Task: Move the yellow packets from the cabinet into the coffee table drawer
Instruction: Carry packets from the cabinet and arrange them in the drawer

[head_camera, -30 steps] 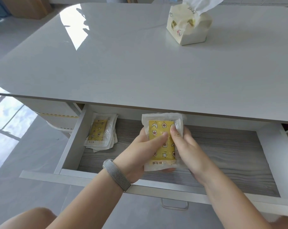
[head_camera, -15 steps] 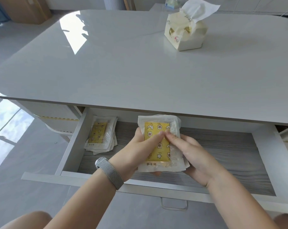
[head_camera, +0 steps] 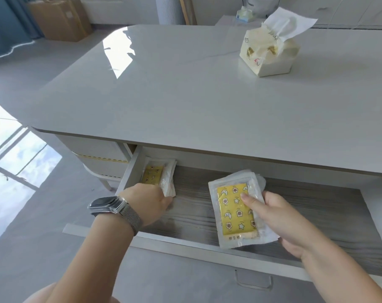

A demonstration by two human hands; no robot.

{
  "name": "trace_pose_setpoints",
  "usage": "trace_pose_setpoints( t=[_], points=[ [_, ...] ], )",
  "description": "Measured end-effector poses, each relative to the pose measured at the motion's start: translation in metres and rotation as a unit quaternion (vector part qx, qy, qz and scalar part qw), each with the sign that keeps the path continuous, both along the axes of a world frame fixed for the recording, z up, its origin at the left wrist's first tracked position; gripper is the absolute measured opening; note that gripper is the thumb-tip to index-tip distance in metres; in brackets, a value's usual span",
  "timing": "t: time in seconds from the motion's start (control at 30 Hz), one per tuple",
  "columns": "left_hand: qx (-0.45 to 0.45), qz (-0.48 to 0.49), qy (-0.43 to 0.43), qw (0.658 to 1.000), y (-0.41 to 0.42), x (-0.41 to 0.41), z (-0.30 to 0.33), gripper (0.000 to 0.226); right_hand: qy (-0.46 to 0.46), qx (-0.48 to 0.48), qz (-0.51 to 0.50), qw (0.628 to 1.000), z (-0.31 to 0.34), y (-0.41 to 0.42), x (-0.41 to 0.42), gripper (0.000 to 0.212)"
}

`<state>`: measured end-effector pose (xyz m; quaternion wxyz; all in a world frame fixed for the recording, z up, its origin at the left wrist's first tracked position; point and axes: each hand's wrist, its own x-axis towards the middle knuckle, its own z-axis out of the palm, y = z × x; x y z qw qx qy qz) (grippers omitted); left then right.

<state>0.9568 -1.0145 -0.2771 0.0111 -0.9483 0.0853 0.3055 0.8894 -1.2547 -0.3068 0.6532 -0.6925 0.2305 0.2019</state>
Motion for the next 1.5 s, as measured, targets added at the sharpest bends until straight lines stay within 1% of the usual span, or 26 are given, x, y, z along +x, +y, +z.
trace_pose_setpoints(
  t=[0.1,0.17,0.23,0.33,0.47,0.53,0.6,0.7,0.77,0.8,0.83,0.87,0.9,0.97,1.03,1.1,1.2,1.33,1.43,1.5],
  points=[
    [-0.026,-0.008,0.041,0.999,-0.001,-0.005,0.007,0.048,0.021,0.001,0.049,0.999,-0.002,0.005,0.002,0.025],
    [-0.059,-0.008,0.042,0.997,-0.001,-0.008,0.01,0.045,0.042,-0.005,0.084,0.996,-0.003,0.011,0.009,0.026],
    [-0.076,-0.005,0.033,0.997,0.001,-0.009,0.011,0.043,0.061,-0.009,0.091,0.994,-0.007,0.021,0.022,0.027],
    [-0.067,-0.005,0.029,0.997,0.005,-0.01,0.013,0.043,0.082,0.028,0.033,0.996,-0.019,0.042,0.052,0.031],
    [-0.065,-0.006,0.021,0.998,0.007,-0.009,0.014,0.042,0.103,0.068,-0.042,0.991,-0.034,0.081,0.088,0.022],
    [-0.08,-0.004,0.018,0.997,0.008,-0.008,0.014,0.04,0.107,0.072,-0.065,0.99,-0.046,0.096,0.101,0.028],
    [-0.093,-0.003,0.018,0.996,0.008,-0.006,0.014,0.04,0.1,0.049,-0.071,0.991,-0.062,0.102,0.11,0.031],
    [-0.092,-0.002,0.02,0.996,0.01,-0.004,0.012,0.042,0.082,0.003,-0.071,0.994,-0.078,0.102,0.116,0.021],
    [-0.085,-0.001,0.022,0.996,0.013,-0.003,0.011,0.044,0.07,-0.024,-0.045,0.996,-0.074,0.102,0.113,0.022],
    [-0.08,-0.001,0.024,0.996,0.014,-0.003,0.01,0.044,0.063,-0.052,-0.021,0.996,-0.073,0.101,0.112,0.025],
    [-0.076,0.0,0.026,0.997,0.015,-0.002,0.009,0.045,0.053,-0.103,0.014,0.993,-0.074,0.1,0.113,0.033],
    [-0.073,0.001,0.027,0.997,0.015,-0.002,0.008,0.046,0.047,-0.163,0.053,0.984,-0.074,0.097,0.113,0.043],
    [-0.071,0.004,0.027,0.997,0.016,-0.001,0.008,0.047,0.038,-0.221,0.091,0.97,-0.075,0.095,0.114,0.048],
    [-0.068,0.007,0.026,0.997,0.016,0.0,0.007,0.048,0.011,-0.291,0.146,0.945,-0.082,0.089,0.118,0.046],
    [-0.069,0.006,0.03,0.997,0.015,0.0,0.006,0.048,-0.001,-0.293,0.172,0.94,-0.085,0.085,0.119,0.048],
    [-0.072,0.004,0.036,0.997,0.014,0.0,0.005,0.049,-0.009,-0.266,0.172,0.948,-0.088,0.082,0.122,0.051],
    [-0.072,0.002,0.036,0.997,0.014,0.001,0.004,0.049,0.001,-0.254,0.174,0.951,-0.086,0.079,0.121,0.047],
    [-0.064,-0.005,0.029,0.998,0.011,0.002,0.002,0.05,0.001,-0.3,0.201,0.933,-0.084,0.081,0.123,0.045],
    [-0.068,-0.016,0.022,0.997,0.005,0.002,0.003,0.05,0.018,-0.334,0.225,0.915,-0.079,0.084,0.126,0.038],
    [-0.075,-0.021,0.02,0.997,0.0,0.002,0.005,0.05,0.021,-0.354,0.235,0.905,-0.07,0.084,0.124,0.039]
  ],
)
